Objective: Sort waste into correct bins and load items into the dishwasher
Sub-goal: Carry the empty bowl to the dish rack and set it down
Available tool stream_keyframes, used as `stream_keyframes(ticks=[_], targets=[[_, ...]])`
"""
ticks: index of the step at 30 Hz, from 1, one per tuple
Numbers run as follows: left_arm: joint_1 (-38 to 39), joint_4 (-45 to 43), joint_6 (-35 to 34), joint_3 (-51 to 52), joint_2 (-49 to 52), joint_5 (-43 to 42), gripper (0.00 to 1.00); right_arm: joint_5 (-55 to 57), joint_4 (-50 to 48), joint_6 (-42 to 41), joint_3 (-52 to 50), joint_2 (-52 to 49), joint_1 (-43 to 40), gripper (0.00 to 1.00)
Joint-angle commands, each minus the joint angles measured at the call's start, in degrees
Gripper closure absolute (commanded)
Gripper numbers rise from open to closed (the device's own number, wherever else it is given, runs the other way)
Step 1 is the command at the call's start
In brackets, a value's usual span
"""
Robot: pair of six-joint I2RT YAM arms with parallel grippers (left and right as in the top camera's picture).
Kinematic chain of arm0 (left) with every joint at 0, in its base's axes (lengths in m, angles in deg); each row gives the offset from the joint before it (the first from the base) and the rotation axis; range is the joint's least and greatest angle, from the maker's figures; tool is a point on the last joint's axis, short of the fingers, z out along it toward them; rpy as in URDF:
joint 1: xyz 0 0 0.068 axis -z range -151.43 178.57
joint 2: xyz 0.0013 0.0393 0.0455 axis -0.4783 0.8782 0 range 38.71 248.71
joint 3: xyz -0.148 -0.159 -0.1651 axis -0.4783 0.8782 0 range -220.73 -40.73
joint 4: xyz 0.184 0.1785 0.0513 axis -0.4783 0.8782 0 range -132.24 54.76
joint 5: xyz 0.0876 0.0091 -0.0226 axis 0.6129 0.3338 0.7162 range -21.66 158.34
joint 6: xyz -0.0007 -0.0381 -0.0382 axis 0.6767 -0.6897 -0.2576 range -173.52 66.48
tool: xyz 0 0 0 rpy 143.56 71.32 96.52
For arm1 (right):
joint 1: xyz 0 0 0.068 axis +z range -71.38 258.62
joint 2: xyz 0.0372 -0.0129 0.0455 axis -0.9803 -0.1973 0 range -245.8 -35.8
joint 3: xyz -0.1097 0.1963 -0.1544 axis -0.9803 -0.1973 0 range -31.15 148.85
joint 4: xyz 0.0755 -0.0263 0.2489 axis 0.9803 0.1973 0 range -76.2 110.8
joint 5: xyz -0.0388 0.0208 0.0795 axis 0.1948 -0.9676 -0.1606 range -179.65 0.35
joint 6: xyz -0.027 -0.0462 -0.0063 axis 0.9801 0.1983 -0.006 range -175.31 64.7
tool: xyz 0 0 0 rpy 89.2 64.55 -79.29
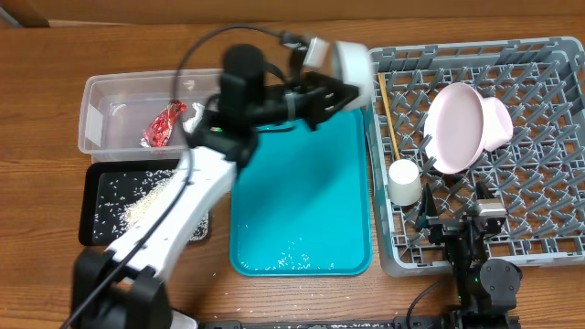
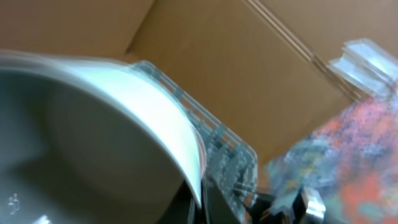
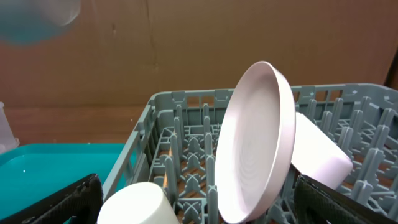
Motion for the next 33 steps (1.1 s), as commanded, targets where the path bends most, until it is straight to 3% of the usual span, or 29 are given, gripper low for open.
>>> stream_keyframes(ticks=[1,6,11,17,29,33], targets=[[3.67,-11.74,-23.71,-0.46,8.33,8.2,0.96,0.02,-0.35,0.04,-0.57,0.44,-0.42,0.0],[6.25,-28.68,-37.22,-2.19,20.85,7.89,0.95,0.02,-0.35,0.04,-0.57,0.44,-0.42,0.0],[7.21,-39.63,-42.32,-8.28,31.78,3.98,0.95,0.02,-0.37,0.04,-0.57,0.44,-0.42,0.0],[9.05,-39.71,-39.15,-17.05,38.84,-1.31,0.94,0.02,-0.35,0.04,-0.57,0.44,-0.42,0.0],[10.23,-31.12,-32.24,-17.31,39.08,-4.76,0.93,0.02,-0.35,0.04,-0.57,0.44,-0.42,0.0],[9.55,-30.51,-32.22,-17.31,39.08,-5.18,0.77,0.02,-0.35,0.04,-0.57,0.44,-0.42,0.0]])
